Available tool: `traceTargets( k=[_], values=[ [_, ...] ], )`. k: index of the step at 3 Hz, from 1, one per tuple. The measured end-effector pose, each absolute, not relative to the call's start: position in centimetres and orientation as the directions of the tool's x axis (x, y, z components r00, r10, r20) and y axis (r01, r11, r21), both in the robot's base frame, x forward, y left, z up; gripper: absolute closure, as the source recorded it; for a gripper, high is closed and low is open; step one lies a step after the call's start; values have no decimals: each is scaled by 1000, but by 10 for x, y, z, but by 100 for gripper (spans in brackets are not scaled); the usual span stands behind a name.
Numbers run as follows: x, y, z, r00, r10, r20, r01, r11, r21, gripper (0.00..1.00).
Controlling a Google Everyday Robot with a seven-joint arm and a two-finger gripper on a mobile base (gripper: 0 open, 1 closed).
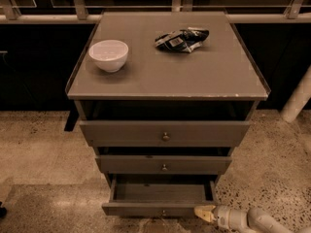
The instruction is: Close bottom drawer
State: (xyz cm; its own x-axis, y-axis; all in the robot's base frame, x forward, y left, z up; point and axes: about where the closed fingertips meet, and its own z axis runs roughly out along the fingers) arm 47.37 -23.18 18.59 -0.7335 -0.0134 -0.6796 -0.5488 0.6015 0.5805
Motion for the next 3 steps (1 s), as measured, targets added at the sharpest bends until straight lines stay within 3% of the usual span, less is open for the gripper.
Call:
traceTargets(
  k=[3],
  values=[
    [474,-227,183,-749,-4,-663,-533,599,598,100]
  ],
)
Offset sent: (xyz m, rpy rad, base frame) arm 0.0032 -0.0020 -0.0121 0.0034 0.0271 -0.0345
